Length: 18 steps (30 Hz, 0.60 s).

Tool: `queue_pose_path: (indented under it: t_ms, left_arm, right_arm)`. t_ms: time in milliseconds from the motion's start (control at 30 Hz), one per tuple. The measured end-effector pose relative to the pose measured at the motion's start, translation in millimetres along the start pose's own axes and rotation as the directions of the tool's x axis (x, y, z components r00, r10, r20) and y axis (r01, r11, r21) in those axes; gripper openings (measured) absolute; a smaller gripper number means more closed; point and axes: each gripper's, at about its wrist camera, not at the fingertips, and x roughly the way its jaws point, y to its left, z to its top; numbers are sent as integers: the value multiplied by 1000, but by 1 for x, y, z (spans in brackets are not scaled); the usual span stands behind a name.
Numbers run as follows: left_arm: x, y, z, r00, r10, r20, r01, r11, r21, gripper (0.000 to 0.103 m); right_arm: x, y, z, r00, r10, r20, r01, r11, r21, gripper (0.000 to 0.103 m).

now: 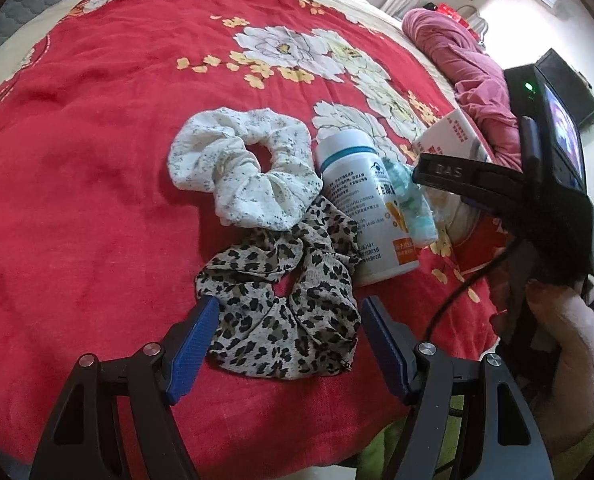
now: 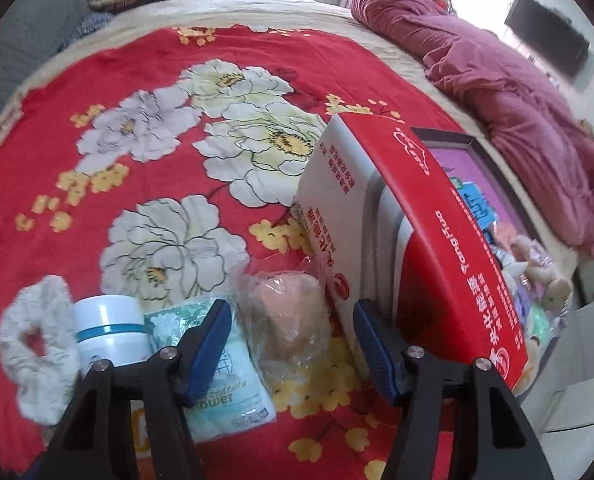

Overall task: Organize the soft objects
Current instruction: 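Grasp the leopard-print scrunchie with the left gripper while the right gripper grasps the clear bag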

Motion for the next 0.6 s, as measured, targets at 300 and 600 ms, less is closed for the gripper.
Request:
queue_pose_path:
  t_ms: [300,600]
  left_arm:
    - [13,-4,7,1000,30,-7,-30,999,15,75]
    - [22,-2,10,1000,25,0,-25,1000,-16,75]
  right_arm:
    - [11,10,0,999,-43,21,44,996,-73,44]
    - [-20,-20,-11,981,179,75,-179,984,-15,44]
